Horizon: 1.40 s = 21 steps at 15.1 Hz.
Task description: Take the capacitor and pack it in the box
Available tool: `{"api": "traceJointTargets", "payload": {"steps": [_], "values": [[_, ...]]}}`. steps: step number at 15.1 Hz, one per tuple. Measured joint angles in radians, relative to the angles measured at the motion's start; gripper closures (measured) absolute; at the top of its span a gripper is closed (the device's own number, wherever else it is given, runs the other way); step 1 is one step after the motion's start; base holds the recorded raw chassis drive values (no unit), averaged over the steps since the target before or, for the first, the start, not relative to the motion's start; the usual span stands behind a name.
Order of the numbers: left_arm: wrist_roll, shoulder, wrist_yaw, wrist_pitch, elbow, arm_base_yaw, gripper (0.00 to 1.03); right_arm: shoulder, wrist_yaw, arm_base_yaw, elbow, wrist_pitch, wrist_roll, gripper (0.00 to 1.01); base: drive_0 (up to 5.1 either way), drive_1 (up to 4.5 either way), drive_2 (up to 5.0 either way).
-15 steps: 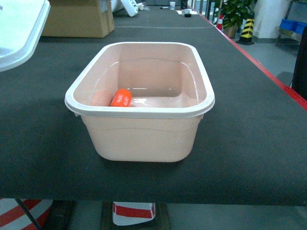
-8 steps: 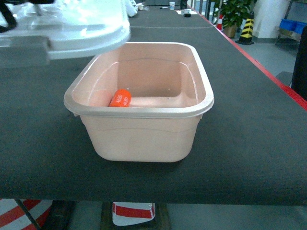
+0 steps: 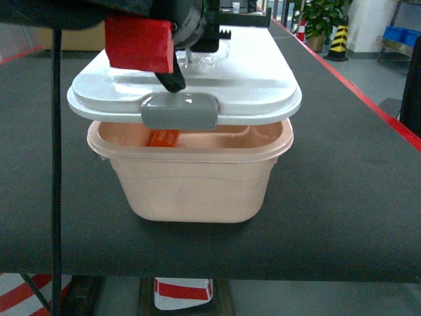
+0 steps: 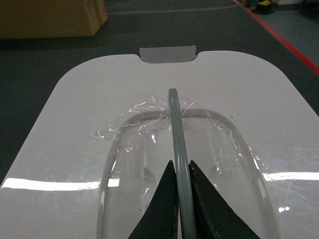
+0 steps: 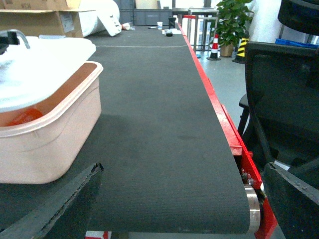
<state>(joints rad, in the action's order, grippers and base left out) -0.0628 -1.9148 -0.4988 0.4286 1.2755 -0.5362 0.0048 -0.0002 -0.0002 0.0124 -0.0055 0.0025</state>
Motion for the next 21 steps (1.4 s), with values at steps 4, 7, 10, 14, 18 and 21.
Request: {"api": "traceJointTargets", "payload": {"steps": [4,7,10,14,18,21], "values": [[-0.006,-0.097,-0.008,-0.062,0.058,-0.002,1.01,0.0,0.0,0.0,0.0,0.0,0.0,0.03,0.0,0.0,0.0],[-0.004,-0.118,-0.016,-0.077,0.095,-0.002,1.01,0.0,0.0,0.0,0.0,0.0,0.0,0.03,0.0,0.0,0.0],[0.018,-0.122,0.012,-0.085,0.1,0.001,0.85,0.0,0.0,0.0,0.0,0.0,0.0,0.03,0.0,0.0,0.0],[0.068,0.009,0.005,0.046,0.012,0.03,0.35,0.0,0.0,0.0,0.0,0.0,0.0,0.03,0.0,0.0,0.0],[0.141,0.24,-0.006,0.229,-0.123,0.018,0.06,0.0,0.0,0.0,0.0,0.0,0.0,0.03,0.0,0.0,0.0],[0.238,0.526,-0.065,0.366,-0.39,-0.074,0.05,0.0,0.0,0.0,0.0,0.0,0.0,0.03,0.0,0.0,0.0]]}}
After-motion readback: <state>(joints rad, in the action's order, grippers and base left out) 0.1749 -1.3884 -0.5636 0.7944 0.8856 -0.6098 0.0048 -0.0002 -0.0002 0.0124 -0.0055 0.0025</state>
